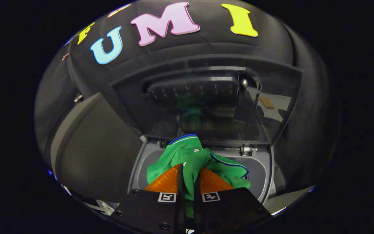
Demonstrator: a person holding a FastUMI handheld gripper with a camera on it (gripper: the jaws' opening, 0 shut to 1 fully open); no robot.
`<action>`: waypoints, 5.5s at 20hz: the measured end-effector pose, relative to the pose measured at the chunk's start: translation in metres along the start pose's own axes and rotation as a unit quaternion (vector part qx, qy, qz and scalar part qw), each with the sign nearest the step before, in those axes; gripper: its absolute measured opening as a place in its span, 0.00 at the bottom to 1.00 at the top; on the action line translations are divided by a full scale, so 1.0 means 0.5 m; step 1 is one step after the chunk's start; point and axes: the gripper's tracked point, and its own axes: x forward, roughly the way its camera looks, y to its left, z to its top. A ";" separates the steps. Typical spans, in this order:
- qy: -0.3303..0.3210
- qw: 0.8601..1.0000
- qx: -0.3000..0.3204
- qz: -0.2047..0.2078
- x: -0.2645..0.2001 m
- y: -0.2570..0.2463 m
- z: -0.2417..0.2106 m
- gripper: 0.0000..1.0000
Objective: Put the clothes into the washing machine and then close the washing machine lid.
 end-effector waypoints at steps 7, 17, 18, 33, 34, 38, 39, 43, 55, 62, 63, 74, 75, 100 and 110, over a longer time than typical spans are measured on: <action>0.053 0.997 0.020 -0.043 0.089 -0.010 -0.101 0.14; 0.105 0.992 0.018 -0.068 0.112 -0.016 -0.175 0.14; 0.110 0.992 0.015 -0.067 0.115 -0.016 -0.180 0.14; 0.098 0.992 0.022 -0.070 0.134 -0.014 -0.174 0.50; 0.091 0.993 0.023 -0.068 0.139 -0.012 -0.173 0.66; 0.077 0.994 0.011 -0.074 0.132 -0.017 -0.158 0.99; 0.076 0.994 0.011 -0.075 0.130 -0.017 -0.156 0.99; 0.042 0.995 0.001 -0.093 0.121 -0.035 -0.127 0.99; -0.097 0.987 0.057 -0.111 -0.048 0.042 0.064 0.99; -0.234 0.963 0.012 -0.137 -0.118 0.004 0.372 0.98; -0.228 0.963 0.016 -0.140 -0.111 -0.001 0.396 0.98; -0.224 0.961 0.000 -0.160 -0.047 -0.024 0.390 1.00; -0.230 0.960 0.001 -0.158 -0.051 -0.022 0.387 1.00; -0.165 0.970 -0.007 -0.176 -0.169 0.014 0.188 0.97; -0.089 0.984 0.005 -0.156 -0.171 0.026 0.020 0.98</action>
